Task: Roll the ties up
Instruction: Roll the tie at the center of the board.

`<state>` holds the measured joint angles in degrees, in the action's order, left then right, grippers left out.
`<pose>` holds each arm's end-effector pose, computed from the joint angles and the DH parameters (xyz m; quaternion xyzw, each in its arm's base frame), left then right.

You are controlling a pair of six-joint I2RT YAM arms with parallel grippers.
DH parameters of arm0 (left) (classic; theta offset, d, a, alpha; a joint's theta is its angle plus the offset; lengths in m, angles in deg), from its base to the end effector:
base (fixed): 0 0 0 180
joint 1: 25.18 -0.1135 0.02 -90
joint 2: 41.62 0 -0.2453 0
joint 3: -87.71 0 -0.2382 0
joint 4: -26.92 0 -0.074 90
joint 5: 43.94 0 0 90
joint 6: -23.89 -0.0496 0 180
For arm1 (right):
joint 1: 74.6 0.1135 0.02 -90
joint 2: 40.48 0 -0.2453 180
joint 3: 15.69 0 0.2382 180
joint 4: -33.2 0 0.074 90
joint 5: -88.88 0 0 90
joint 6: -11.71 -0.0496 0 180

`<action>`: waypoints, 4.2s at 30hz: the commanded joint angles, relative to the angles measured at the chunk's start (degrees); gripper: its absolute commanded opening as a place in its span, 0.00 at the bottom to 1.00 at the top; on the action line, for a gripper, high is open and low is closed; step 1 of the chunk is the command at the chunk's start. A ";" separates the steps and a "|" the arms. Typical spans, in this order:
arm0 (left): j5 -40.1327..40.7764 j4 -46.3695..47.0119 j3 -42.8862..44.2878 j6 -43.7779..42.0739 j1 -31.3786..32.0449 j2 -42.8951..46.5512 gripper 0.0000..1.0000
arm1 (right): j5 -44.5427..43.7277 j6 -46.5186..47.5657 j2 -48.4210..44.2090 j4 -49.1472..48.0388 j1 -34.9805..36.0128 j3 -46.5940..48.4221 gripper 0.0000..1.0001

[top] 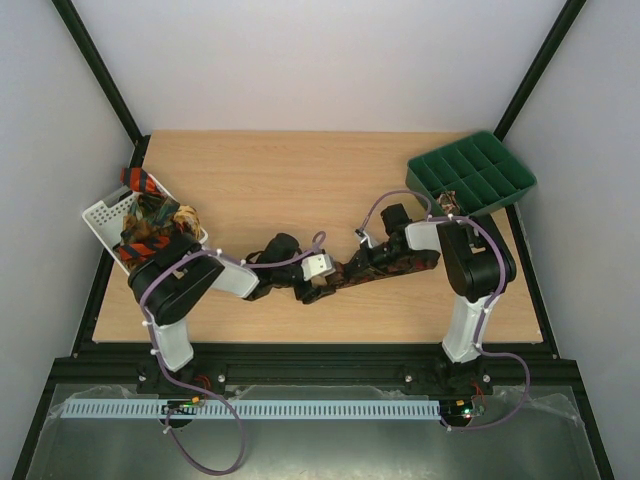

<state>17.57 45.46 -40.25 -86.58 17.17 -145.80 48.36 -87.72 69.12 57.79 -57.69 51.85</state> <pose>0.2237 -0.2359 0.0982 0.5444 0.6684 -0.2998 0.4085 0.2964 0.1295 0.0875 -0.1425 0.8820 0.4409 0.0856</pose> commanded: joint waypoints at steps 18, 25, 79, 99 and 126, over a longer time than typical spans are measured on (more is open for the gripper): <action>4.91 -9.27 3.69 -7.35 0.93 -7.04 0.31 | -6.68 4.83 -3.55 11.28 -2.50 1.06 0.29; 5.73 -13.32 3.43 -10.29 0.45 -6.71 0.31 | 2.70 1.58 -11.18 10.64 -2.03 -0.16 0.55; 1.91 -4.79 1.60 -4.97 1.38 -7.46 0.33 | -7.26 7.61 -6.23 16.06 -2.44 2.17 0.46; 3.78 -6.55 2.43 -3.53 2.17 -7.29 0.39 | -7.49 0.50 0.63 12.81 2.63 4.78 0.01; -2.40 5.42 7.16 7.30 3.59 -7.33 0.77 | -12.38 4.50 7.00 15.11 -2.25 2.69 0.01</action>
<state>16.65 47.05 -35.90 -82.89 19.35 -150.09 47.94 -82.61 71.44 72.12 -61.08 56.15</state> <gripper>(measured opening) 0.777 0.024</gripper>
